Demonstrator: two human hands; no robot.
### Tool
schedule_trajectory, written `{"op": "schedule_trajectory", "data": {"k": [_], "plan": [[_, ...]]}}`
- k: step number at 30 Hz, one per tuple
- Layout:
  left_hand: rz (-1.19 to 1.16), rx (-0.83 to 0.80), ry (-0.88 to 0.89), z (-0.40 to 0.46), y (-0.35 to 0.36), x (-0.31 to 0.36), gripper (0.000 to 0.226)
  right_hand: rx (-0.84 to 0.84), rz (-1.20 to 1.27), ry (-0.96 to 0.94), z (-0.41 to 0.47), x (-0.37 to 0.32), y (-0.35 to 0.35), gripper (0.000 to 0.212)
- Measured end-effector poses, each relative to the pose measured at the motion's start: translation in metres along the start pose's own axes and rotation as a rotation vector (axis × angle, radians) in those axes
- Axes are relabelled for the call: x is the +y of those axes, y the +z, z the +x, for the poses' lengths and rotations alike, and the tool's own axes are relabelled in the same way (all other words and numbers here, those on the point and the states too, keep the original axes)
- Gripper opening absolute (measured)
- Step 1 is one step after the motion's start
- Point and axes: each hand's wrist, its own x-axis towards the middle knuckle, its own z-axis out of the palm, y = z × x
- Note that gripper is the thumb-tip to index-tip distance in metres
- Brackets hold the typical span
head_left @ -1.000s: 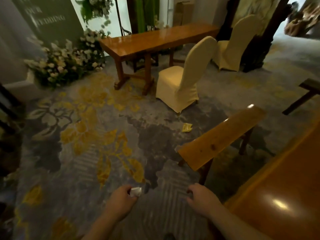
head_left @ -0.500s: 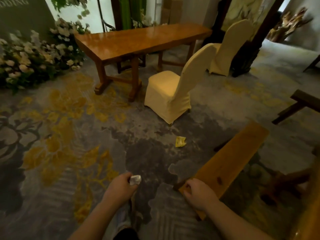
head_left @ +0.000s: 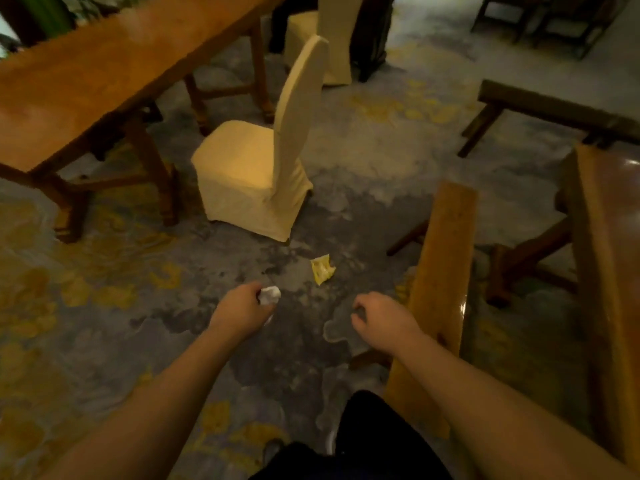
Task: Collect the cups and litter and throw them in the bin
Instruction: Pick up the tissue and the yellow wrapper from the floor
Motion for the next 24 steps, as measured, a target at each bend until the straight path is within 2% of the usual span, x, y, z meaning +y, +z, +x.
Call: {"op": "schedule_trajectory", "data": {"k": [4,12,14,19,24], "plan": [[0.052,-0.034,0.051,0.074,-0.002,0.023,0.029,0.056,0.046,0.032,0.06,0.013,-0.008,0.026],[0.122,-0.112,0.0,0.228,0.009,0.06,0.025,0.133,0.174,0.109,0.211,0.055,-0.016,0.023],[0.142,-0.134,-0.007,0.272,0.019,0.07,0.02,0.114,0.2,0.144,0.249,0.069,-0.019,0.022],[0.149,-0.224,0.033,0.373,0.054,0.086,0.028,0.072,0.252,0.219,0.339,0.099,-0.016,0.024],[0.168,-0.378,0.053,0.48,0.128,0.064,0.032,-0.033,0.293,0.376,0.437,0.144,0.038,0.027]]}}
